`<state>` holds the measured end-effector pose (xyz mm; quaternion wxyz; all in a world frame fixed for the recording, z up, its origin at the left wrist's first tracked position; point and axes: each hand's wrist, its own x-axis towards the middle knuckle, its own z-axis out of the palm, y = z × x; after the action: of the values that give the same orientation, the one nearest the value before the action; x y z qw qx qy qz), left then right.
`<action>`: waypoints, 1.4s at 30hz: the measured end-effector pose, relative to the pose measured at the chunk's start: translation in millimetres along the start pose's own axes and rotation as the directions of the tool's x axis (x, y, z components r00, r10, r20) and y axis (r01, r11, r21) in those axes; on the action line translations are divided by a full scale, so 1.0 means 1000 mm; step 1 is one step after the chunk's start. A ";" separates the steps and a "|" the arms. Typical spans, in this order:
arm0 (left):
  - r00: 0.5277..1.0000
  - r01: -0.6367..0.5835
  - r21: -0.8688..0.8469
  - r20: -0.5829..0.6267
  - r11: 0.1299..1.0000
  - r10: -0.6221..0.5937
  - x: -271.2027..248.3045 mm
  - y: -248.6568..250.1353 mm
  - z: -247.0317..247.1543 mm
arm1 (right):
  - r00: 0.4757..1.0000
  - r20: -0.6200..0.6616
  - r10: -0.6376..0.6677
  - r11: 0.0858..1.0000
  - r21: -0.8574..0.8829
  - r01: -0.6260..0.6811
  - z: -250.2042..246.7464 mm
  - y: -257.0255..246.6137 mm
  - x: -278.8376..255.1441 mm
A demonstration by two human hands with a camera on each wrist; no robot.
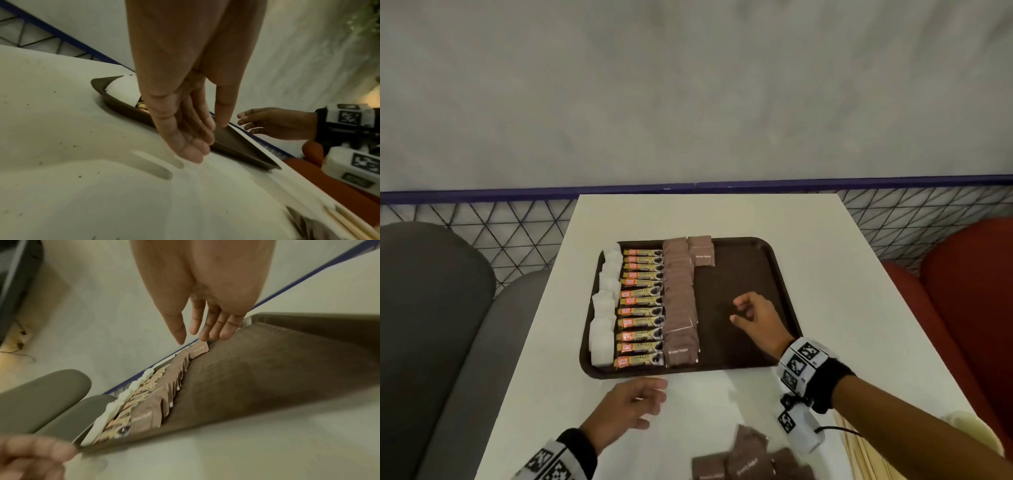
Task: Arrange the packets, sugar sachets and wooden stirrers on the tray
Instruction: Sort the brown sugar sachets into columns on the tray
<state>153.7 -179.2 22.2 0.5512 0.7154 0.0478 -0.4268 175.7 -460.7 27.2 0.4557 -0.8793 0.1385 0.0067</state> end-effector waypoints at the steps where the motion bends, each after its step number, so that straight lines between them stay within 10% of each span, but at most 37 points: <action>1: 1.000 -0.009 0.065 0.027 0.998 0.007 -0.002 -0.004 0.004 | 0.999 0.042 -0.019 1.000 -0.012 0.020 -0.004 0.002 -0.015; 9: 0.981 -0.112 0.538 0.195 0.836 0.007 -0.026 -0.026 0.038 | 0.867 0.489 0.101 0.981 -0.194 -0.005 -0.031 0.021 -0.114; 13: 0.973 -0.170 0.685 0.230 0.708 0.012 -0.037 -0.036 0.060 | 0.752 0.637 0.170 0.827 -0.507 0.242 -0.029 0.042 -0.152; 19: 0.970 -0.237 0.854 0.234 0.463 0.066 -0.040 -0.047 0.091 | 0.842 0.532 0.086 0.629 -0.685 0.368 -0.012 0.073 -0.193; 24: 0.959 -0.270 0.904 0.223 0.332 0.173 -0.040 -0.055 0.109 | 0.803 0.571 0.171 0.638 -0.686 0.351 -0.001 0.058 -0.197; 31: 0.965 -0.227 0.873 0.142 0.431 0.221 -0.023 -0.043 0.097 | 0.853 0.500 0.150 0.932 -0.359 0.046 0.012 0.038 -0.170; 42: 0.984 -0.168 0.678 0.068 0.715 0.167 -0.019 -0.036 0.071 | 0.868 0.387 0.310 0.929 -0.316 -0.191 0.036 0.008 -0.143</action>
<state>82.6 -216.9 5.6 0.2870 0.8684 -0.1771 -0.3635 40.7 -402.6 19.5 0.3474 -0.8832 0.1463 0.2789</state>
